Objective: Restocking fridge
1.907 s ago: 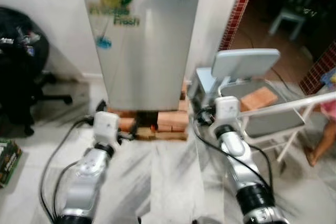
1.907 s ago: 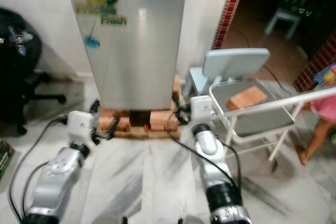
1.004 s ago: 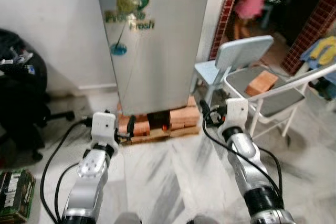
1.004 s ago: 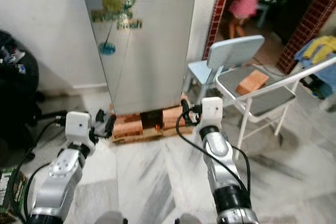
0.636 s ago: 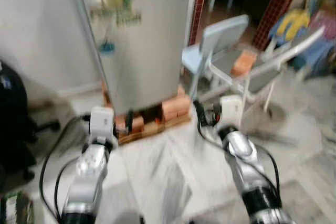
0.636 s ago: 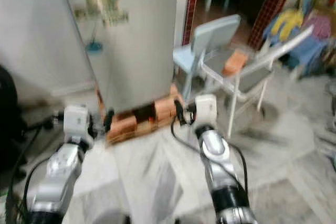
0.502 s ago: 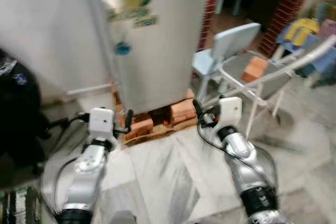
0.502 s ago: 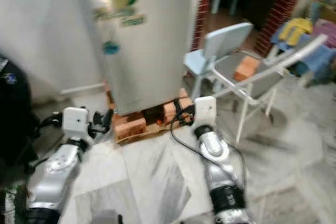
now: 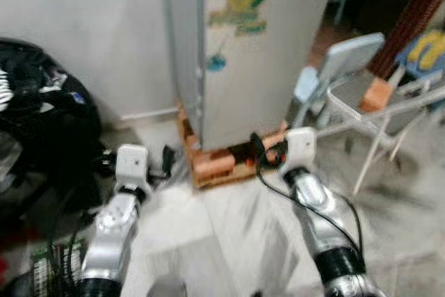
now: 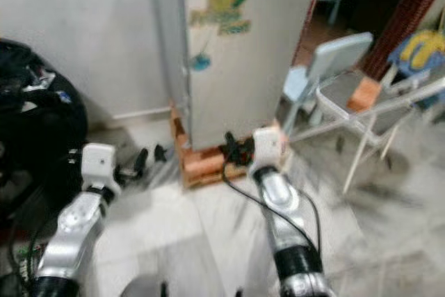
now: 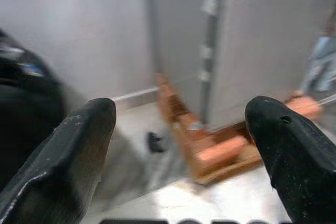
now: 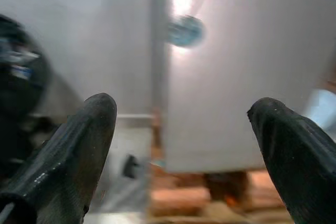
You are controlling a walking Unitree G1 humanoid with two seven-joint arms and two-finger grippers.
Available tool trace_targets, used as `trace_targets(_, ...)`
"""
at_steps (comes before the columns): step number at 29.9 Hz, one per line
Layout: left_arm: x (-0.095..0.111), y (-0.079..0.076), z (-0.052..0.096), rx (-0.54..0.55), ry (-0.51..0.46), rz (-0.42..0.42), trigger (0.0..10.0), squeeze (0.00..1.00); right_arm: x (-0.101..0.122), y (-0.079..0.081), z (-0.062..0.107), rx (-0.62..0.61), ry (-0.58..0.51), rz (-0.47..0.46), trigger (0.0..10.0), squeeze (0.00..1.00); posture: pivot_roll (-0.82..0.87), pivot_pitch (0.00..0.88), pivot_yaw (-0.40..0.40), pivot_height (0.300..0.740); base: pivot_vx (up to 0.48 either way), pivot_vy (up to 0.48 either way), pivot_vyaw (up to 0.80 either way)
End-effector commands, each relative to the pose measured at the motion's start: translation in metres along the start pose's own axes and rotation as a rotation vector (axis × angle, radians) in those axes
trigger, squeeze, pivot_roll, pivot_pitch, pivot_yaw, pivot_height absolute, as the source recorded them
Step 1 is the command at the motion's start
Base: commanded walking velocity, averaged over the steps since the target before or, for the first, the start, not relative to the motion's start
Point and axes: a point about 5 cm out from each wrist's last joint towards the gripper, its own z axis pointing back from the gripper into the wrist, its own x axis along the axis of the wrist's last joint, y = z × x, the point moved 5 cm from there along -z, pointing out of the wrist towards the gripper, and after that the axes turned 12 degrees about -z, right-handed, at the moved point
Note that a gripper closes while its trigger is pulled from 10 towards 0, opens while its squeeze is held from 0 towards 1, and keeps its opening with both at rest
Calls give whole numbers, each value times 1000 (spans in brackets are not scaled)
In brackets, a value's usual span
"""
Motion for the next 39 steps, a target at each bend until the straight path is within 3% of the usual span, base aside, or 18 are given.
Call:
trace_targets(1,8,-9,-3,-28,-24,7,10000,0,7,-15,2,-37,-18,23,10000,0,102,8,-15,740,341,337,0)
trace_targets(12,16,-17,-1,-72,-73,-35,10000,0,9,-16,2,-48,-28,36,10000,0,102,10,-18,740,414,148,0)
trace_targets(20,18,-24,1,-114,-93,-59,10000,0,13,-16,0,-47,-42,37,10000,0,104,12,-17,740,463,0,-800)
trace_targets(30,15,-25,0,-108,-70,13,10000,0,12,-15,1,-50,-42,37,10000,0,101,14,-15,740,468,0,-690)
trace_targets(33,14,-24,0,-100,-59,70,10000,0,10,-16,0,-53,-34,36,10000,0,104,15,-16,740,124,404,-800)
trace_targets(39,13,-27,1,-119,-52,99,10000,0,9,-15,1,-50,-31,40,10000,0,106,12,-16,740,0,480,-383)
